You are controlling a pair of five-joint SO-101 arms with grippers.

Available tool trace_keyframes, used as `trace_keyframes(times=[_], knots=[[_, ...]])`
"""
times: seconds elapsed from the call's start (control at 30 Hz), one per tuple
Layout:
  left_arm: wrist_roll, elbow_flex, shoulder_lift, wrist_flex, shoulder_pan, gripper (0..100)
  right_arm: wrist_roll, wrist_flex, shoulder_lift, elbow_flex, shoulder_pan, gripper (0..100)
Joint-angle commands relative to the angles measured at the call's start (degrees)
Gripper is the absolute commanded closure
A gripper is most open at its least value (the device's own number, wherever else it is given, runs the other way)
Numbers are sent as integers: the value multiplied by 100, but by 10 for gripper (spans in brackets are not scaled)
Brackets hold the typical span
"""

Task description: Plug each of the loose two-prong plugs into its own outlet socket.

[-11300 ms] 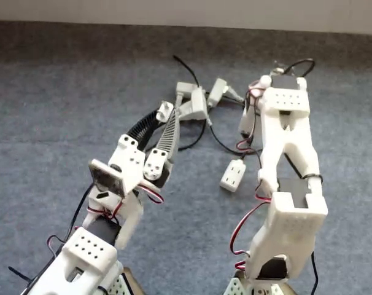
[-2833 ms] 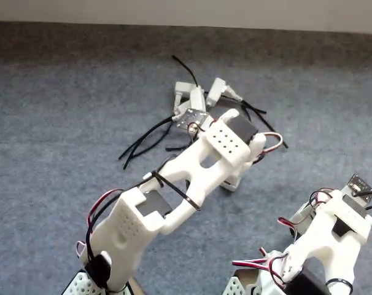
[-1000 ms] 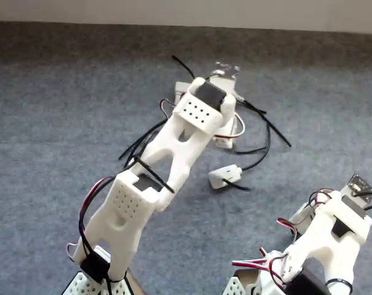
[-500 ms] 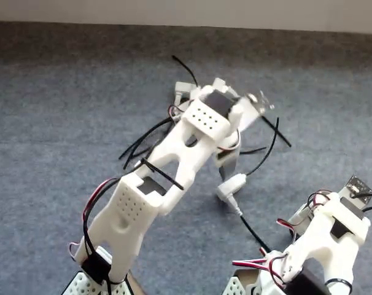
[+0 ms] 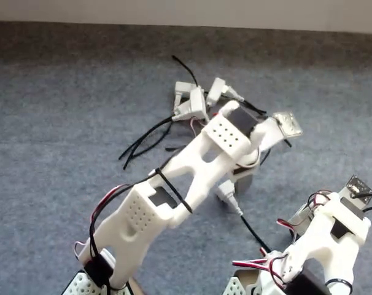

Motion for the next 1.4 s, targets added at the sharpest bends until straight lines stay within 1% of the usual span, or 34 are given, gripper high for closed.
trace_keyframes(times=[0.0,0.13,0.23,0.37,0.53,0.6,0.73,0.8,1.0,1.03,1.1,1.27,1.37], knots=[[220,-233,207,-18,127,707,-9,-66,13,-22,22,991],[756,-233,664,-369,48,709,-9,-66,13,-22,22,991],[1178,-462,796,-448,-84,714,-9,-66,13,-13,22,991],[1521,-804,796,-440,-110,810,-9,-75,13,-13,22,991],[1574,-857,796,-466,-136,934,-9,-75,13,-13,22,991],[1574,-857,796,-457,-171,951,-9,-75,13,-13,22,991],[1600,-919,760,-527,-400,954,-9,-75,13,-13,22,991],[1600,-1323,760,-580,-576,954,-9,-75,13,-13,22,991],[1618,-3160,787,-862,-1226,954,-9,-75,13,-13,31,991],[1732,-3380,787,-976,-1341,954,-9,-75,13,-13,31,991],[2207,-3670,787,-1257,-1640,952,-9,-75,13,-13,31,991],[3640,-3697,796,-1820,-2642,952,-9,-75,13,-13,22,991],[4255,-3697,804,-1969,-3257,954,-9,-75,13,-13,22,991]])
